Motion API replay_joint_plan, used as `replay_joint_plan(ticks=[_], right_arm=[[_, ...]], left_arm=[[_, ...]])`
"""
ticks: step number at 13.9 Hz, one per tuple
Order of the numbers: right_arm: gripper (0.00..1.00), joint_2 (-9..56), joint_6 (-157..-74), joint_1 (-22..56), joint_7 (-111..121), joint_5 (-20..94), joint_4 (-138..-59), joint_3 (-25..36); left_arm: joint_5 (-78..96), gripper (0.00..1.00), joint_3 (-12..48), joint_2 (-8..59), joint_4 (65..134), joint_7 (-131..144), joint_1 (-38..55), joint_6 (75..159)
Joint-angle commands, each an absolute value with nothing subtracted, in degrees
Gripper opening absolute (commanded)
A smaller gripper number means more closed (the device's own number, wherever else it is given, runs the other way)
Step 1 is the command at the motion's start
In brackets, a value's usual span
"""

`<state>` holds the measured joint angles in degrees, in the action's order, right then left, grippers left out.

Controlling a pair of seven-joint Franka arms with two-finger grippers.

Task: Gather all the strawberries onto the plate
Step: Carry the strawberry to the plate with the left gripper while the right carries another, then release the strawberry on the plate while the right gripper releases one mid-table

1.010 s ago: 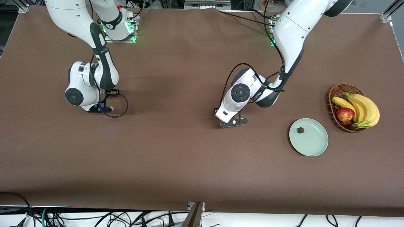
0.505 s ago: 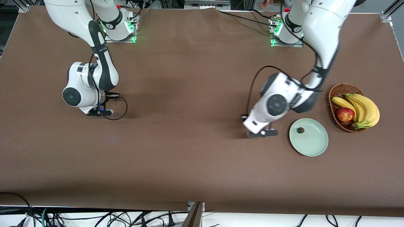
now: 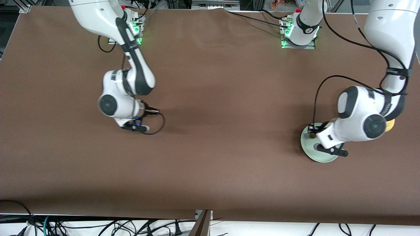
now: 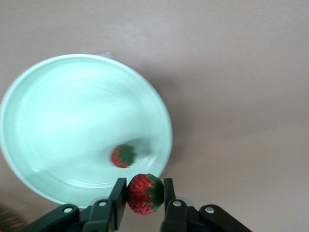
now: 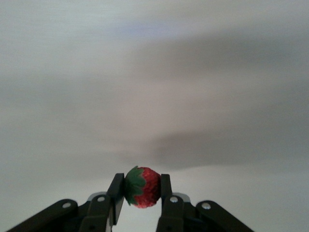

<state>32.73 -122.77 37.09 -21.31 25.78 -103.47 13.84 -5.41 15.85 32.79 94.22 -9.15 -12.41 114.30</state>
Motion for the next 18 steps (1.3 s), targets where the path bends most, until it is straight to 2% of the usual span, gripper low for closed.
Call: replay_joint_plan(ticks=[1, 5, 8, 10, 12, 13, 14, 18], right_arm=[[0.08, 40.14, -122.34, 37.17, -35.89, 26.46, -91.62, 8.46], [0.08, 48.76, -124.79, 44.27, -50.42, 26.54, -77.72, 7.03], [0.08, 52.20, -135.67, 50.78, -57.02, 26.54, -75.85, 7.03], [0.08, 53.52, -139.47, 52.64, -57.83, 26.63, -75.50, 7.03], [0.09, 55.10, -141.41, 54.05, -59.05, 26.63, -74.27, 7.03], [0.22, 55.54, -141.59, 54.31, -59.67, 26.63, -73.83, 7.03], [0.99, 55.55, -141.59, 54.40, -59.68, 26.02, -73.83, 7.03], [1.00, 53.27, -137.93, 53.70, -58.36, 21.72, -73.83, 10.35]], left_arm=[[-6.85, 0.14, 16.70, 33.83, 94.04, -13.52, -13.88, 115.48], [-7.91, 0.17, 16.79, 34.28, 93.96, -15.03, -14.59, 116.02], [-8.00, 0.24, 16.79, 34.71, 93.96, -15.03, -14.59, 116.10], [-7.91, 1.00, 16.79, 35.07, 93.87, -15.03, -14.59, 116.10], [-7.82, 1.00, 16.79, 34.98, 92.90, -15.12, -14.85, 116.02], [-7.82, 1.00, 16.79, 34.89, 92.81, -15.12, -14.85, 115.93], [-7.65, 1.00, 16.96, 34.89, 92.81, -15.03, -14.77, 115.93], [-6.86, 1.00, 17.58, 34.45, 92.81, -14.24, -14.24, 115.66]])
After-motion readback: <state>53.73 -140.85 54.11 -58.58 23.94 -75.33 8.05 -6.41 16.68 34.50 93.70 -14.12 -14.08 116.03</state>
